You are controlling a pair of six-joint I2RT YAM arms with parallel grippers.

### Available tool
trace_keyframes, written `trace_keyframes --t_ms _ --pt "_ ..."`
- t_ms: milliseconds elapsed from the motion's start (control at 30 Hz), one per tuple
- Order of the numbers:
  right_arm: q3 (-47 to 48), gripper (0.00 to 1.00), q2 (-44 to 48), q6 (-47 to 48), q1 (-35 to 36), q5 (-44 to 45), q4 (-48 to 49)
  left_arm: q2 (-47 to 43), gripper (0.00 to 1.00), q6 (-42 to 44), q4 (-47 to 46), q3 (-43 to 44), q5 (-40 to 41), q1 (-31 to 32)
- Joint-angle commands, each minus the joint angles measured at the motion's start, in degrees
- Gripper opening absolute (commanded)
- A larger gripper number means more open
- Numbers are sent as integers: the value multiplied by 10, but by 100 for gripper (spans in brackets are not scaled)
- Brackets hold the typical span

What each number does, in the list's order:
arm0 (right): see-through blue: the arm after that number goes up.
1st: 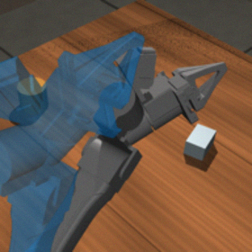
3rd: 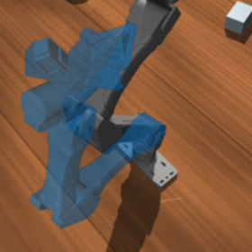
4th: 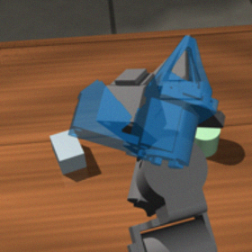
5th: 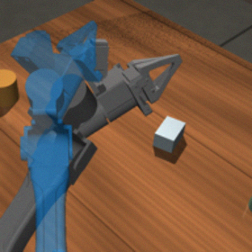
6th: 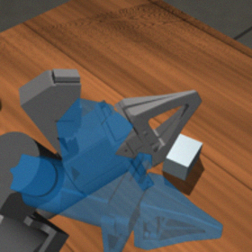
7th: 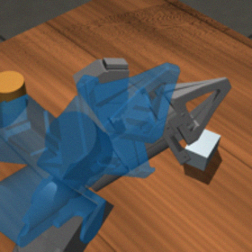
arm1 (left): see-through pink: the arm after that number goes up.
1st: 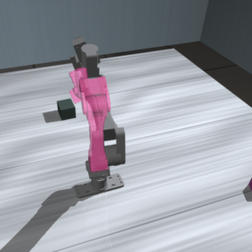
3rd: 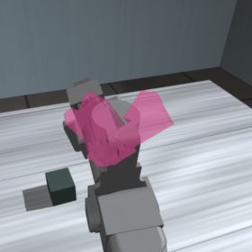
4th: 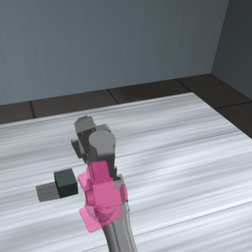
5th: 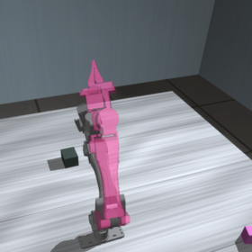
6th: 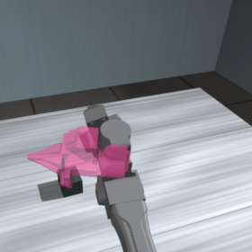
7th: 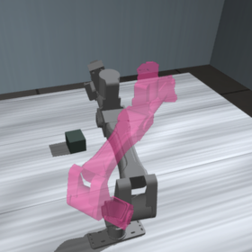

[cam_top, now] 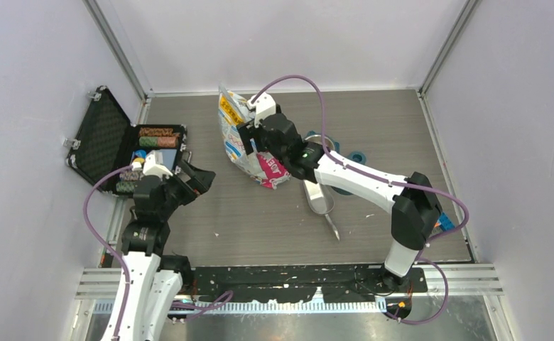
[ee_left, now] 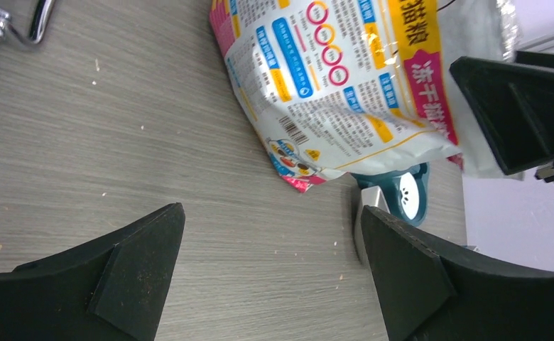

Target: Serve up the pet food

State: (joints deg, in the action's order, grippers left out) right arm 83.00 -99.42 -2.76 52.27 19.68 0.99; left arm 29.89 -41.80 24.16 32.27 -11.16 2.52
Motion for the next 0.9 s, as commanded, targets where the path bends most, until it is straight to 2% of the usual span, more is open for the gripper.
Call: trace_keyframes --t_ms 0,133,233,367,567,867 --pt "54 82 2 24 1 25 -26 27 99 6 -30 60 -8 1" --pt "80 80 -12 52 0 39 -73 51 99 -1 -40 78 -2 2" --pt "86 81 2 57 -3 31 -82 82 99 -9 -65 105 -27 2" --pt "100 81 23 39 -29 -22 -108 145 99 -28 -99 147 -66 3" --pt "123 79 22 5 -68 -137 -137 248 99 -42 -136 217 -75 31" --pt "160 79 3 3 -98 -160 -151 347 99 -37 -141 297 -56 67"
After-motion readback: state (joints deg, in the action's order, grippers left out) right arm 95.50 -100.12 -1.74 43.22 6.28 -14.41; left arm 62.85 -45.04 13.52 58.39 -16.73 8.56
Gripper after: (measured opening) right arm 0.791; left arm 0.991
